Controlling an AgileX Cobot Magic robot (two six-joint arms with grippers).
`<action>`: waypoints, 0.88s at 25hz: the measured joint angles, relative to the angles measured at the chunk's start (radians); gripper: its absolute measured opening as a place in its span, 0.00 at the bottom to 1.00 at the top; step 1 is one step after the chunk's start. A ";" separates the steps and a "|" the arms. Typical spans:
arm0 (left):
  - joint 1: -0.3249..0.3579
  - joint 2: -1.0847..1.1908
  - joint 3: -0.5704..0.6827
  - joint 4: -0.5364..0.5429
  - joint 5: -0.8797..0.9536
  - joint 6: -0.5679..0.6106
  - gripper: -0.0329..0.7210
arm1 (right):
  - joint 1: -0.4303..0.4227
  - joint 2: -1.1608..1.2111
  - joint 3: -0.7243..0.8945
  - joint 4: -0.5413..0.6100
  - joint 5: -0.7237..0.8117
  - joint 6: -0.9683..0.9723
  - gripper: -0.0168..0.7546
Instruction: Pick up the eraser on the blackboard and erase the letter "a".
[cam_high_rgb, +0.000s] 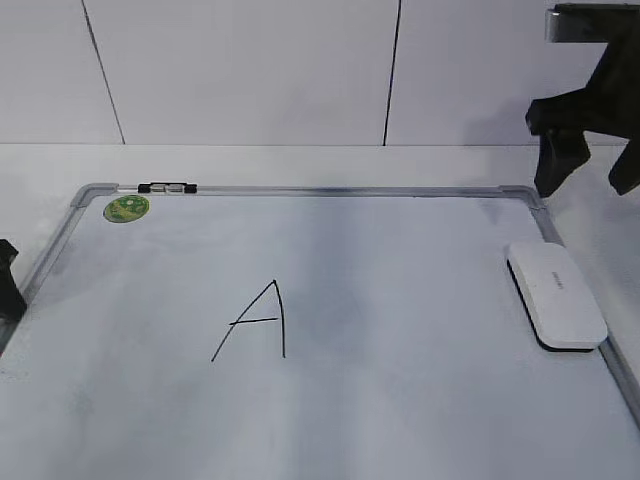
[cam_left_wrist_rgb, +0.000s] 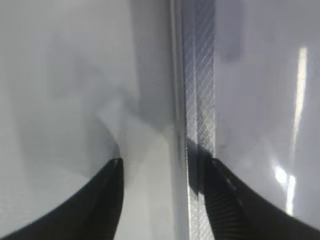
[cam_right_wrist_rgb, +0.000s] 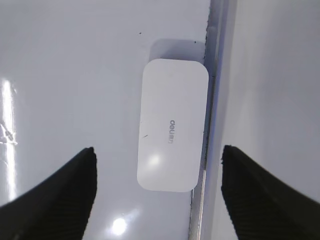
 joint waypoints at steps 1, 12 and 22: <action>0.002 0.000 0.000 0.004 0.000 0.000 0.56 | 0.000 -0.004 0.000 0.000 0.000 0.000 0.79; 0.002 -0.102 -0.045 0.010 0.088 -0.018 0.75 | 0.000 -0.025 0.000 0.016 0.001 -0.014 0.79; 0.000 -0.385 -0.072 0.014 0.247 -0.135 0.74 | 0.000 -0.224 0.135 0.045 0.002 -0.036 0.79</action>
